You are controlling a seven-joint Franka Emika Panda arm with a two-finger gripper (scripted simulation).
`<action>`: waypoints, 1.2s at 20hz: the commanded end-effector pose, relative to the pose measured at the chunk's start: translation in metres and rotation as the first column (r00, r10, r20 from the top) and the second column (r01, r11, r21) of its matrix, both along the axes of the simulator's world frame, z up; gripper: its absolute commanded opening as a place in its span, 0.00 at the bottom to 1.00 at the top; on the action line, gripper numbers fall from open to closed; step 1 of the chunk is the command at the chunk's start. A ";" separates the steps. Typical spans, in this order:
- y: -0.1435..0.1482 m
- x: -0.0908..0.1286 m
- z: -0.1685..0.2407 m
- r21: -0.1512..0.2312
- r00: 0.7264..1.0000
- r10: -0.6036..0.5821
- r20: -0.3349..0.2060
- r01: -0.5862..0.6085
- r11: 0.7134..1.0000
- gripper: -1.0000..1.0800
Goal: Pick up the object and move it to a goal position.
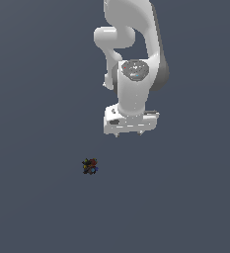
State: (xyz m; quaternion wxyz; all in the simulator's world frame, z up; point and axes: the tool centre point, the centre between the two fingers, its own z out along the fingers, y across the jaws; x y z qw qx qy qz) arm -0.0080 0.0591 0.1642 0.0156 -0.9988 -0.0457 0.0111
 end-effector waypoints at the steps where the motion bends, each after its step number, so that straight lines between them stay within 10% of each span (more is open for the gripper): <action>1: 0.000 0.000 0.000 0.000 1.000 -0.001 0.000 0.001 1.000 0.96; 24: -0.139 0.071 -0.068 -0.021 0.999 0.038 0.021 -0.038 0.999 0.96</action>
